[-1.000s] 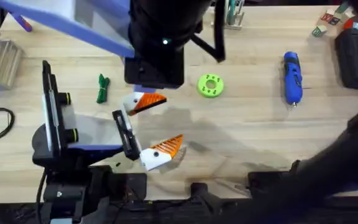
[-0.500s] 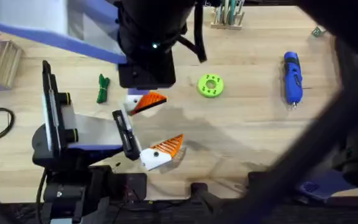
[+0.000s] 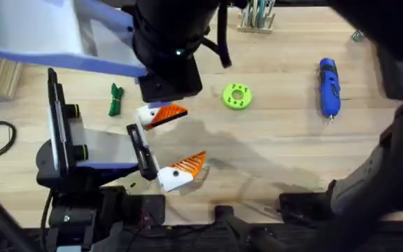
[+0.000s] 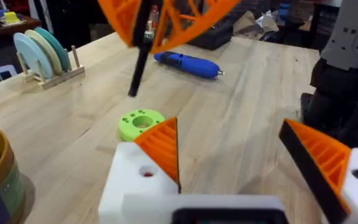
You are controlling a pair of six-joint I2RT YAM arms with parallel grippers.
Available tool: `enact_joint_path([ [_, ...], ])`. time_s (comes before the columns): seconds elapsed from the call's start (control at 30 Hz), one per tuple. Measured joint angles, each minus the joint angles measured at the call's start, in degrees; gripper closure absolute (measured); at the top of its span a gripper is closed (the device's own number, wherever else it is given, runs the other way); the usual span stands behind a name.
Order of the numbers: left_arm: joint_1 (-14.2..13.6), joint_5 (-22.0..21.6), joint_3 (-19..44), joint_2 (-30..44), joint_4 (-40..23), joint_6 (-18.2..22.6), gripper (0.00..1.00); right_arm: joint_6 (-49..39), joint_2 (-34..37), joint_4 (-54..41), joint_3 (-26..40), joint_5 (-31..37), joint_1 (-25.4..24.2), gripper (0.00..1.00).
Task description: Pick up the gripper from the table and insert it into the empty holder that is missing its gripper. Then pick up a screw, insert it into the mounting hole, and use the screwdriver to tighten it. Finally, clean up the table by picking up the vegetable and placing it into the bucket.
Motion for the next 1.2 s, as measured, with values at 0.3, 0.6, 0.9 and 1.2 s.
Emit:
enact_joint_path([
  [0.3, 0.0, 0.0, 0.0, 0.0, 0.0, 0.0, 0.015, -0.5, 1.2, -0.9, 0.0, 0.0, 0.0, 0.994],
  [0.6, 0.0, 0.0, 0.0, 0.0, 0.0, 0.0, 0.015, -0.5, 1.2, -0.8, -0.2, 0.0, 0.4, 0.994],
  [0.9, 0.0, 0.0, 0.0, 0.0, 0.0, 0.0, 0.015, -0.5, 1.2, 0.1, -1.3, -0.4, 1.2, 0.994],
  [1.2, 0.0, 0.0, 0.0, 0.0, 0.0, 0.0, 0.015, -0.5, 1.2, 0.1, -1.3, -2.6, 1.6, 0.994],
])
